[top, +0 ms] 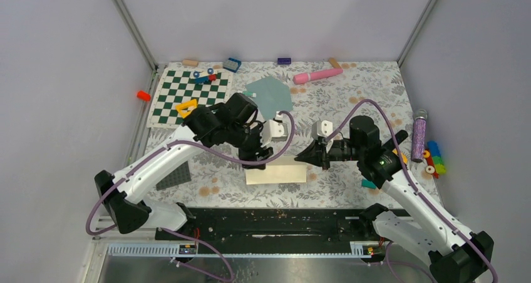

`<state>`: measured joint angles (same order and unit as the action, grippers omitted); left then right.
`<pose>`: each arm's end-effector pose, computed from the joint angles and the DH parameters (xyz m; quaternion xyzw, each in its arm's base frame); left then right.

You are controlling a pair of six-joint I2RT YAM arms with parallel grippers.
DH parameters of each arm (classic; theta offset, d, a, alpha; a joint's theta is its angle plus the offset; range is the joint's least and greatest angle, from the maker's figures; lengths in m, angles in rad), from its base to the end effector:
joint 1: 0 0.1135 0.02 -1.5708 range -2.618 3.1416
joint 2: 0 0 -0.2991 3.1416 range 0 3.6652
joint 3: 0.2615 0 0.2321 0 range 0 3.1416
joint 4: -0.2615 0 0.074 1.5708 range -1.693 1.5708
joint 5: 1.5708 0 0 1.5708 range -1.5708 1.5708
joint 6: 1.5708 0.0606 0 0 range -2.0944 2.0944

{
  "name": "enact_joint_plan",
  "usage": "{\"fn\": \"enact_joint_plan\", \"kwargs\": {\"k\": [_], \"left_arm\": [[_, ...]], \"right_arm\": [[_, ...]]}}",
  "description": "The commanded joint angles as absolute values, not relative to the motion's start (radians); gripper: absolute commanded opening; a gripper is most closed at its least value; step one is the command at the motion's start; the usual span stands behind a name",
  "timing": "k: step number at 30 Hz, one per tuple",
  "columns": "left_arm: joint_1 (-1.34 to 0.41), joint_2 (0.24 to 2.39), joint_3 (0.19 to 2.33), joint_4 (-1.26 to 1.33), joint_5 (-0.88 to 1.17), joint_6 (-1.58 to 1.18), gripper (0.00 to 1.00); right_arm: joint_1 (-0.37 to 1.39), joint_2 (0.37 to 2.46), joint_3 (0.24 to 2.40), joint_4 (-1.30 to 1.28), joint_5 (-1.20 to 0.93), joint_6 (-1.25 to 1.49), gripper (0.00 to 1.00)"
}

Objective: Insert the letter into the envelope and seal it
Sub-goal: Fold the letter.

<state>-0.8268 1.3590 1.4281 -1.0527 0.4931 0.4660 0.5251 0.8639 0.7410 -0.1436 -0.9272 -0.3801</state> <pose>0.1463 -0.2013 0.3752 0.6155 0.6984 -0.2802 0.2342 0.1159 0.1232 0.3439 -0.5549 0.5206 0.3938 0.5157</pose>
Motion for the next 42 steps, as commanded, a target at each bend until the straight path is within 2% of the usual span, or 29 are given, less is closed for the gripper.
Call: {"fn": "enact_joint_plan", "kwargs": {"k": [1, 2, 6, 13, 18, 26, 28, 38, 42], "left_arm": [[-0.831, 1.295, 1.439, -1.034, 0.535, 0.478, 0.66], [-0.832, 1.295, 1.456, -1.032, 0.540, 0.477, 0.72], [-0.858, 1.335, 1.570, -1.031, 0.511, 0.475, 0.81], [-0.957, 1.501, 1.695, -1.038, 0.428, 0.474, 0.78], [-0.977, 1.559, 1.737, -1.038, 0.427, 0.462, 0.63], [-0.977, 1.551, 1.718, -1.020, 0.400, 0.447, 0.19], [-0.977, 1.537, 1.700, -1.010, 0.383, 0.445, 0.11], [-0.967, 1.447, 1.606, -0.999, 0.323, 0.461, 0.14], [-0.953, 1.415, 1.574, -0.999, 0.308, 0.470, 0.12]], "right_arm": [[0.504, 0.851, 0.751, -0.124, -0.944, -0.360, 0.00], [0.501, 0.854, 0.753, -0.122, -0.943, -0.355, 0.00], [0.494, 0.867, 0.747, -0.097, -0.957, -0.323, 0.00], [0.478, 0.844, 0.738, -0.083, -0.961, -0.310, 0.00], [0.471, 0.832, 0.731, -0.079, -0.971, -0.310, 0.00], [0.466, 0.819, 0.718, -0.081, -0.982, -0.321, 0.00], [0.464, 0.817, 0.718, -0.081, -0.985, -0.318, 0.00], [0.450, 0.810, 0.718, -0.078, -0.986, -0.315, 0.00], [0.445, 0.814, 0.718, -0.079, -0.989, -0.313, 0.00]]}}
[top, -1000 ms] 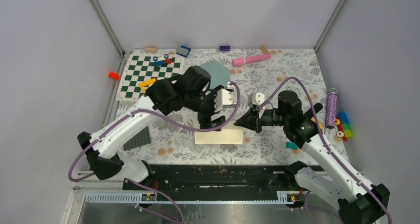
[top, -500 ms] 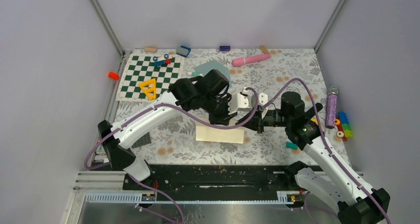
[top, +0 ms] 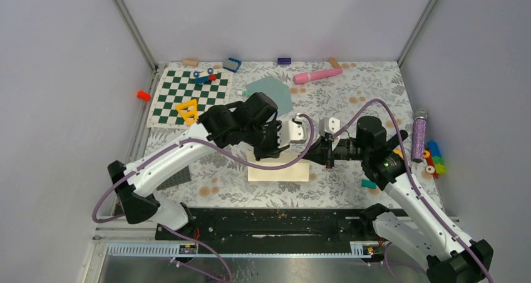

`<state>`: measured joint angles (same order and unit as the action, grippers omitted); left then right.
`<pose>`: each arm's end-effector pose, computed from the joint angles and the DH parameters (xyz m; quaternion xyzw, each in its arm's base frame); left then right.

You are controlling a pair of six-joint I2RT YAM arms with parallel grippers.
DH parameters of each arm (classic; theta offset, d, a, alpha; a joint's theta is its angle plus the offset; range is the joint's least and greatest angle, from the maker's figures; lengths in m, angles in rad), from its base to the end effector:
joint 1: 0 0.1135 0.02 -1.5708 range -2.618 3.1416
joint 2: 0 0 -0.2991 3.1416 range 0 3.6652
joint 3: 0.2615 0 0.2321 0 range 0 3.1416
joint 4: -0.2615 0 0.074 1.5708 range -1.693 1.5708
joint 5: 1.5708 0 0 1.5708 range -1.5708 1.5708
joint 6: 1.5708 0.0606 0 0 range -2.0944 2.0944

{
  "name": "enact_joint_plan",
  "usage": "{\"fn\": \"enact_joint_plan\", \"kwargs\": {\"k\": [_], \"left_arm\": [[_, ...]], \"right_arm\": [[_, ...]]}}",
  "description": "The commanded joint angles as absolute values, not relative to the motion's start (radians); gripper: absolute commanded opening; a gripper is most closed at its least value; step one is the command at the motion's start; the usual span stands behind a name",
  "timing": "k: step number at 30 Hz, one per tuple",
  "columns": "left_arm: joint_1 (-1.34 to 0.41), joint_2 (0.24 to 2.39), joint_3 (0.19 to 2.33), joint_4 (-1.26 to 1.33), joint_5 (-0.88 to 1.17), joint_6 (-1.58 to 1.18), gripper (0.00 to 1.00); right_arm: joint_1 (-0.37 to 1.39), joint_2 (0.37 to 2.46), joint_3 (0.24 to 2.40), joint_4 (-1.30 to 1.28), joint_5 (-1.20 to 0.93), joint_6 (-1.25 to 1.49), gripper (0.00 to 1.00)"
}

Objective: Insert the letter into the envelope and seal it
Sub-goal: Fold the letter.

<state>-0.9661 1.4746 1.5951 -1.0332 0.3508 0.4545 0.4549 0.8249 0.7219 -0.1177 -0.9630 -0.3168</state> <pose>0.1459 -0.2477 0.3942 0.6504 0.6697 -0.2403 0.2660 0.1149 0.1116 0.3460 -0.5285 0.5321 0.3989 0.5276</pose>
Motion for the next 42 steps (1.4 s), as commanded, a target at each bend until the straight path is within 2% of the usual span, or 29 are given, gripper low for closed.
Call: {"fn": "enact_joint_plan", "kwargs": {"k": [1, 25, 33, 35, 36, 38, 39, 42], "left_arm": [[-0.950, 1.407, 1.564, -1.000, 0.305, 0.472, 0.12], [-0.783, 1.243, 1.447, -1.072, 0.286, 0.554, 0.13], [-0.736, 1.207, 1.422, -1.107, 0.283, 0.588, 0.09], [-0.731, 1.197, 1.430, -1.115, 0.295, 0.593, 0.18], [-0.731, 1.190, 1.436, -1.119, 0.303, 0.592, 0.29], [-0.732, 1.183, 1.459, -1.127, 0.346, 0.589, 0.58], [-0.732, 1.183, 1.480, -1.129, 0.371, 0.584, 0.69], [-0.732, 1.195, 1.529, -1.129, 0.440, 0.571, 0.83]], "right_arm": [[0.444, 0.814, 0.718, -0.079, -0.991, -0.313, 0.00], [0.418, 0.815, 0.719, -0.080, -1.014, -0.304, 0.00], [0.413, 0.815, 0.719, -0.079, -1.011, -0.306, 0.00], [0.412, 0.817, 0.720, -0.078, -1.010, -0.307, 0.00], [0.413, 0.817, 0.722, -0.079, -1.009, -0.307, 0.00], [0.413, 0.819, 0.720, -0.080, -1.009, -0.307, 0.00], [0.413, 0.819, 0.720, -0.079, -1.009, -0.308, 0.00], [0.412, 0.817, 0.719, -0.079, -1.007, -0.310, 0.00]]}}
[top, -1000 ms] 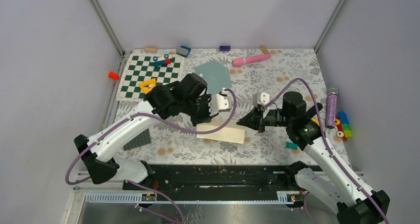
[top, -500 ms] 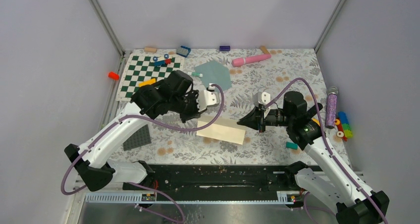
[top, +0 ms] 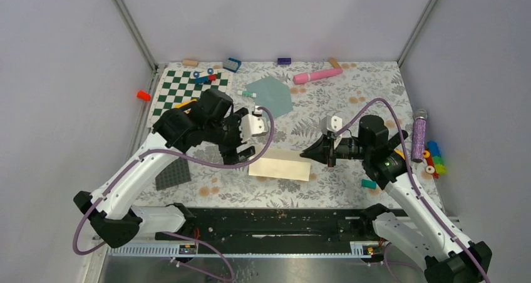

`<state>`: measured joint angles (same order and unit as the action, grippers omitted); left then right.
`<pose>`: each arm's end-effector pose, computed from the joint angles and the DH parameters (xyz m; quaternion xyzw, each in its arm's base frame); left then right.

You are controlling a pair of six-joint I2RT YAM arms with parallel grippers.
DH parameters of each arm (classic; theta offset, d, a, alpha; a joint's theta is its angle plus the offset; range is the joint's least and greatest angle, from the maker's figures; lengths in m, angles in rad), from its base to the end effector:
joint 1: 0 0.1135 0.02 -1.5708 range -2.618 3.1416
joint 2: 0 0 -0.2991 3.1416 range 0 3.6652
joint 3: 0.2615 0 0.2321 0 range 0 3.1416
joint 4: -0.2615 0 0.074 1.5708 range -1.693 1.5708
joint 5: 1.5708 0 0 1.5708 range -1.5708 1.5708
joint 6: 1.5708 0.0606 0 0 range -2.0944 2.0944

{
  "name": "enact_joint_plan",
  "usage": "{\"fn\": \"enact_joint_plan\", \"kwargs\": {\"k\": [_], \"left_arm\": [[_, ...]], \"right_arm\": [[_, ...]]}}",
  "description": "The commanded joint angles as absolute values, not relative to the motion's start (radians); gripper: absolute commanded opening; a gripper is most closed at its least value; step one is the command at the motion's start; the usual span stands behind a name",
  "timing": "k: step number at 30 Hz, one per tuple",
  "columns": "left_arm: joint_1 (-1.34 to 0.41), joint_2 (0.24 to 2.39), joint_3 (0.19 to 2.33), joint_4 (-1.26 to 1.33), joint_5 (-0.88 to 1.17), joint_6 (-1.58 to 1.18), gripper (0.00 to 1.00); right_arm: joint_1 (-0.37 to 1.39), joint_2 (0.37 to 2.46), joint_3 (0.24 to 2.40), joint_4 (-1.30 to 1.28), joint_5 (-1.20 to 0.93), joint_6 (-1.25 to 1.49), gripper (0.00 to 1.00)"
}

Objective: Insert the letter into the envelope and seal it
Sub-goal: Fold the letter.

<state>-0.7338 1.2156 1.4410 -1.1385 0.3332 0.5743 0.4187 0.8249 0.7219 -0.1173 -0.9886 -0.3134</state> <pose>0.1363 -0.1496 0.3986 0.6103 0.7081 -0.1818 0.3050 0.1173 0.1076 0.3464 -0.5228 0.5355 0.3988 0.5300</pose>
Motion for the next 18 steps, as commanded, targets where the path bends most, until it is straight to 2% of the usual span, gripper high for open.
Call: {"fn": "enact_joint_plan", "kwargs": {"k": [1, 4, 7, 10, 12, 18], "left_arm": [[-0.733, 1.205, 1.542, -1.129, 0.464, 0.565, 0.84], [-0.741, 1.240, 1.552, -1.112, 0.510, 0.537, 0.90], [-0.785, 1.284, 1.522, -1.083, 0.480, 0.528, 0.90], [-0.804, 1.326, 1.497, -1.060, 0.468, 0.528, 0.86], [-0.804, 1.347, 1.499, -1.057, 0.468, 0.532, 0.76], [-0.804, 1.337, 1.487, -1.033, 0.467, 0.529, 0.32]], "right_arm": [[0.411, 0.815, 0.719, -0.079, -1.006, -0.310, 0.00], [0.411, 0.813, 0.718, -0.081, -1.007, -0.310, 0.00], [0.411, 0.813, 0.718, -0.080, -1.010, -0.310, 0.00], [0.411, 0.813, 0.718, -0.080, -1.011, -0.310, 0.00], [0.410, 0.810, 0.717, -0.081, -1.011, -0.310, 0.00], [0.410, 0.810, 0.716, -0.081, -1.012, -0.313, 0.00]]}}
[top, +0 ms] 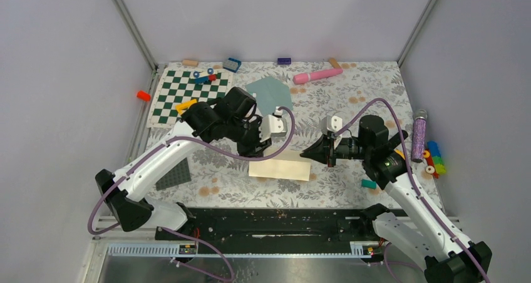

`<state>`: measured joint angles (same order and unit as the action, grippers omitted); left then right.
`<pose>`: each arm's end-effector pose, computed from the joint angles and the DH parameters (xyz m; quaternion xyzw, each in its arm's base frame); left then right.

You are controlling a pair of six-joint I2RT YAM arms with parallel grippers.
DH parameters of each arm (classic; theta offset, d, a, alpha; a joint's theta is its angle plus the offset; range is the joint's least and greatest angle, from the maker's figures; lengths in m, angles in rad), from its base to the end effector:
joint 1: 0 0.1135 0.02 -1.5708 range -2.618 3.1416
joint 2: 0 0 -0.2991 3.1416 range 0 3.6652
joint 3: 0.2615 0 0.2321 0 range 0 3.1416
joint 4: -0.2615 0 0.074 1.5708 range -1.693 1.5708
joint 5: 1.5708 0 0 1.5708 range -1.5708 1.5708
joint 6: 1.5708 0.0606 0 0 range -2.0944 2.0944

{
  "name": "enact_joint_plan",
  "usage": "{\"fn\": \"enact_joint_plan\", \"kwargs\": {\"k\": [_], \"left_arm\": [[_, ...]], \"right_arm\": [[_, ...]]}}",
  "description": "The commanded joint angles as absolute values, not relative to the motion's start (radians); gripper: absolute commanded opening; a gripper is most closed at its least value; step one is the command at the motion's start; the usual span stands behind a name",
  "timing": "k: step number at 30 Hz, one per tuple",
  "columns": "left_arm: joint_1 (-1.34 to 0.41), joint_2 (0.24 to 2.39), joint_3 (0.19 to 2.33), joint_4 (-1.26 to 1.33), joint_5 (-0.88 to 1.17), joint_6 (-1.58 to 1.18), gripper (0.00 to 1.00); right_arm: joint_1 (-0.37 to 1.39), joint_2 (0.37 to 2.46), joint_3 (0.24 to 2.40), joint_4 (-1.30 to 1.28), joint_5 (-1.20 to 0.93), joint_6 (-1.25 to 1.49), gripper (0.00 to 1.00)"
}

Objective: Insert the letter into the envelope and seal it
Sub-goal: Fold the letter.

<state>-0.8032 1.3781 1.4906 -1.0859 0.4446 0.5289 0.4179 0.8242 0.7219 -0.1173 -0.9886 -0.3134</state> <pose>0.1557 -0.1988 0.3854 0.6270 0.6929 -0.2480 0.2555 0.1173 0.1075 0.3465 -0.5227 0.5354 0.3984 0.5304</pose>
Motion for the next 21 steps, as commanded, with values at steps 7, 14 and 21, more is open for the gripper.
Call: {"fn": "enact_joint_plan", "kwargs": {"k": [7, 14, 21], "left_arm": [[-0.804, 1.321, 1.465, -1.026, 0.461, 0.513, 0.00], [-0.829, 1.336, 1.464, -1.028, 0.447, 0.480, 0.00], [-0.854, 1.350, 1.472, -1.027, 0.458, 0.455, 0.00]], "right_arm": [[0.410, 0.813, 0.719, -0.081, -1.018, -0.312, 0.03], [0.416, 0.852, 0.811, -0.083, -1.068, -0.291, 0.68], [0.501, 0.970, 0.923, -0.108, -1.007, -0.281, 0.72]]}}
